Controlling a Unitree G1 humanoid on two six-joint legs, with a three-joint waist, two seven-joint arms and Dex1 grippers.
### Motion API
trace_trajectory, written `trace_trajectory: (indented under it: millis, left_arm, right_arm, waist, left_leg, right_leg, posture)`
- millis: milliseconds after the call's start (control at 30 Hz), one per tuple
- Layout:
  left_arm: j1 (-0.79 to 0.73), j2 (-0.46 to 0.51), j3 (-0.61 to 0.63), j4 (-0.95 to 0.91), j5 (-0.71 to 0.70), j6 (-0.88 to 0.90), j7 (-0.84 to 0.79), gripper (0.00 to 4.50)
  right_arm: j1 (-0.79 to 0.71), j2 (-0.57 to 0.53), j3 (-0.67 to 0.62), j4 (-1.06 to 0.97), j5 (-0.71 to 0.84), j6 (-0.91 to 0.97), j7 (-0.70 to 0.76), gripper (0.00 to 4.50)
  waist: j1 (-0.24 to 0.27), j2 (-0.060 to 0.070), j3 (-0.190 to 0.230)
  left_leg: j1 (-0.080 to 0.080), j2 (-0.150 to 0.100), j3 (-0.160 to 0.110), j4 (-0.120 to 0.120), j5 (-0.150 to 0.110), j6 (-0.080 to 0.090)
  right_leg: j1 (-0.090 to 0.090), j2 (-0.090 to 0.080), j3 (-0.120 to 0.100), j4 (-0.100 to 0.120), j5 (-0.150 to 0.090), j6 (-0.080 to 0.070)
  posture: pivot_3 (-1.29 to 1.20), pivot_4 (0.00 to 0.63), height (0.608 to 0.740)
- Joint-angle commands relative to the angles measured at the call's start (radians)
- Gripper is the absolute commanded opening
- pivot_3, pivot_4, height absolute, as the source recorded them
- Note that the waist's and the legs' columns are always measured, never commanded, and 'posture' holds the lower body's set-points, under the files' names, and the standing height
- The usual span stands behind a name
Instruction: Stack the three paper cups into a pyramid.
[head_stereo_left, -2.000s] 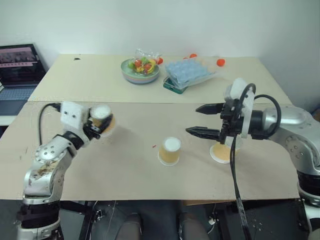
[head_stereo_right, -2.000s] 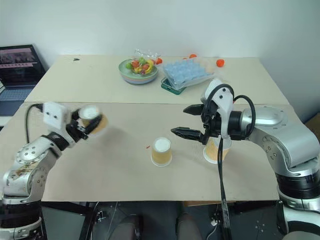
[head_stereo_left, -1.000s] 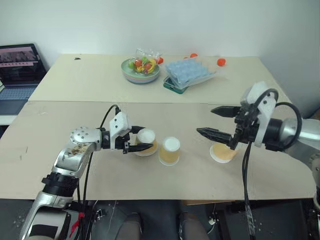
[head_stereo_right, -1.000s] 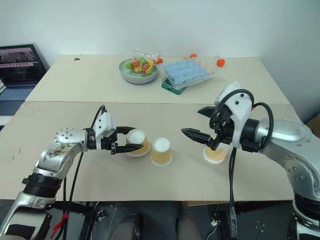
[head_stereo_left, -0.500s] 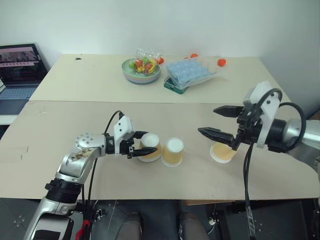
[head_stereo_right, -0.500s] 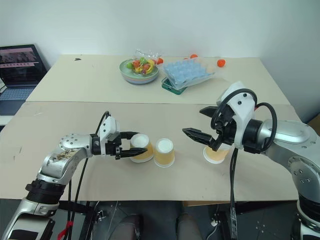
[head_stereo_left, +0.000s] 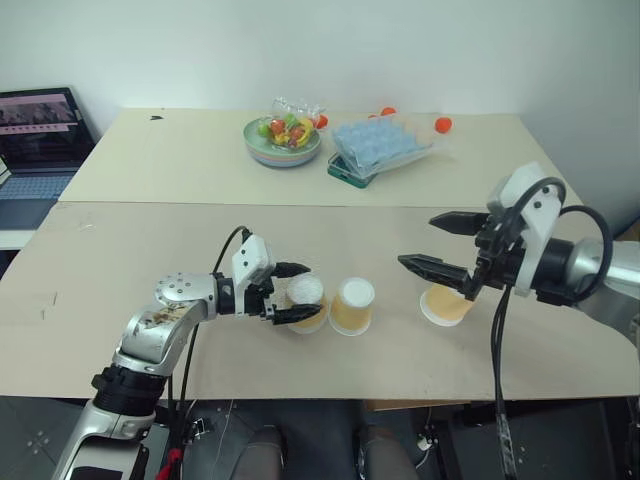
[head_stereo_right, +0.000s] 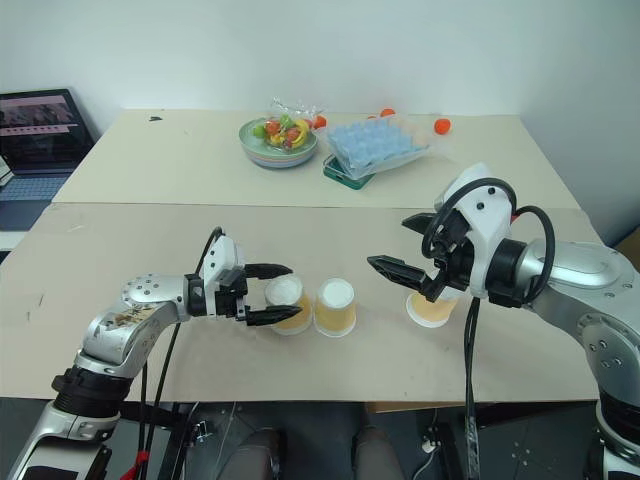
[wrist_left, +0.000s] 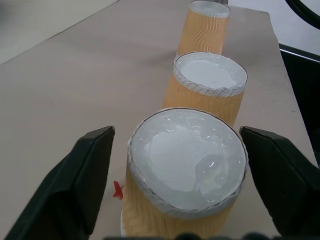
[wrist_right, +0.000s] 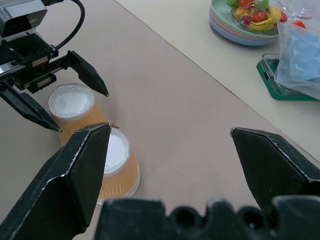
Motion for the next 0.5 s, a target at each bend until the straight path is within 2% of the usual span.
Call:
trace_trajectory:
  millis: [33, 500]
  left_arm:
    - [-0.001, 0.001, 0.006, -0.036, -0.031, 0.018, -0.008, 4.42]
    - [-0.138, 0.016, 0.051, -0.078, -0.135, 0.144, -0.003, 4.42]
  right_arm:
    - [-0.009, -0.016, -0.034, -0.015, 0.009, -0.017, -0.003, 4.5]
    - [-0.019, -0.013, -0.017, 0.009, -0.01, -0.04, 0.014, 4.5]
  waist:
    - [0.0, 0.0, 0.0]
    - [0.0, 0.0, 0.0]
  left_leg:
    - [0.0, 0.0, 0.0, 0.0, 0.0, 0.0]
    - [0.0, 0.0, 0.0, 0.0, 0.0, 0.0]
  right_leg:
    - [0.0, 0.0, 0.0, 0.0, 0.0, 0.0]
    - [0.0, 0.0, 0.0, 0.0, 0.0, 0.0]
  posture:
    - [0.0, 0.15, 0.74]
    - [0.0, 0.15, 0.74]
